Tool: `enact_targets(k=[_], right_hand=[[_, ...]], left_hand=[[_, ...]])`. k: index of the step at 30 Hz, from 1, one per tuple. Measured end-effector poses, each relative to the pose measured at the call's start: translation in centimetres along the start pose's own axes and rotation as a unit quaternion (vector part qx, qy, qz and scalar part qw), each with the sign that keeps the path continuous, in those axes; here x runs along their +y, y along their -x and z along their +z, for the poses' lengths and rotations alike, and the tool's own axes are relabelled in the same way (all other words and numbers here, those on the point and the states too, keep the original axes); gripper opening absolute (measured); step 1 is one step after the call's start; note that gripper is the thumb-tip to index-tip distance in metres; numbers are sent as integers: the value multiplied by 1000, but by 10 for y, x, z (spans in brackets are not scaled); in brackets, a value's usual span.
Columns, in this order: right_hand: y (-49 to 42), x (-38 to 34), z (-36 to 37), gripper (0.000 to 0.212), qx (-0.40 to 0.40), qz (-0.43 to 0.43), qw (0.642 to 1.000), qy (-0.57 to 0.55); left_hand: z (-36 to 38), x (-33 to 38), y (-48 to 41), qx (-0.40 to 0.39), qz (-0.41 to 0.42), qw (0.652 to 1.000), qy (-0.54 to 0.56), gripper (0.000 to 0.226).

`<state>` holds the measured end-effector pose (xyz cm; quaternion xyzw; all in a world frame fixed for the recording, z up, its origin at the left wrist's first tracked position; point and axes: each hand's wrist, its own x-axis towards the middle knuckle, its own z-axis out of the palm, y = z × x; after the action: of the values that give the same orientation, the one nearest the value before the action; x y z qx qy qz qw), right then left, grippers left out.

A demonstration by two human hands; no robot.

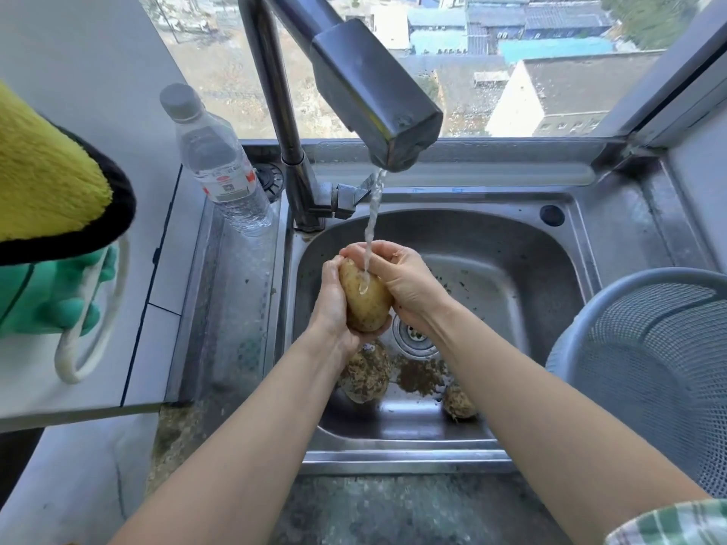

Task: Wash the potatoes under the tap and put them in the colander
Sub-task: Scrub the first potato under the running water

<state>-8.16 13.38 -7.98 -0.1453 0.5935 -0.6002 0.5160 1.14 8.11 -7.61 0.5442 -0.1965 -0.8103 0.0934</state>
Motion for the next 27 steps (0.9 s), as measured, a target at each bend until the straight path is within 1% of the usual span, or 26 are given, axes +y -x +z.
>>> enact_targets(k=[1,4,5,6,7,8,10,11,12,14,15,16,17,20,21,22,25,27], right_hand=[[-1,0,-2,27,-26,5,1000,-3],[2,-6,-18,43,-173,20,984,-26],[2,-8,-22,45,-204,20,978,-33],[3,-9,-22,46,-208,24,977,-41],[3,-9,-18,43,-192,25,980,-44],[3,-10,-11,38,-152,19,988,-35],[2,-11,1,24,-51,-2,999,20],[1,-9,2,23,-36,-9,999,40],[1,-8,0,28,-60,-6,997,42],[3,-7,-10,42,-156,13,988,-11],[3,-6,-15,46,-187,20,981,-43],[4,-6,-16,46,-194,23,979,-65],[3,-6,-13,40,-168,20,983,-71],[1,-7,7,12,-12,-10,999,-32],[-1,-6,11,7,22,-14,999,-22],[-2,-7,13,7,43,-8,999,-20],[-1,-6,13,24,84,23,996,4],[6,-2,17,30,85,33,995,41]], left_hand=[[-1,1,0,1,-3,1000,1,51],[-4,6,-1,-13,-21,1000,8,50],[-4,7,-1,-19,-24,999,8,50],[-4,7,-2,-20,-26,999,6,51],[-4,6,-3,-17,-24,1000,-1,51],[-2,6,-3,-14,-21,1000,-7,51],[-3,5,-5,-9,-20,1000,-9,50],[-4,5,-7,-11,-24,1000,-5,50],[-6,6,-7,-14,-27,1000,-3,51],[-9,7,-7,-22,-33,999,-5,55],[-11,7,-8,-26,-34,999,-7,56],[-11,7,-8,-27,-31,999,-10,57],[-9,7,-7,-25,-24,999,-17,57],[-4,5,-8,-23,3,999,-35,53],[-3,3,-7,-21,11,999,-27,51],[-3,2,-6,-22,15,999,-17,50],[-4,1,-7,-23,23,999,-6,48],[-5,0,-11,1,61,998,9,44]])
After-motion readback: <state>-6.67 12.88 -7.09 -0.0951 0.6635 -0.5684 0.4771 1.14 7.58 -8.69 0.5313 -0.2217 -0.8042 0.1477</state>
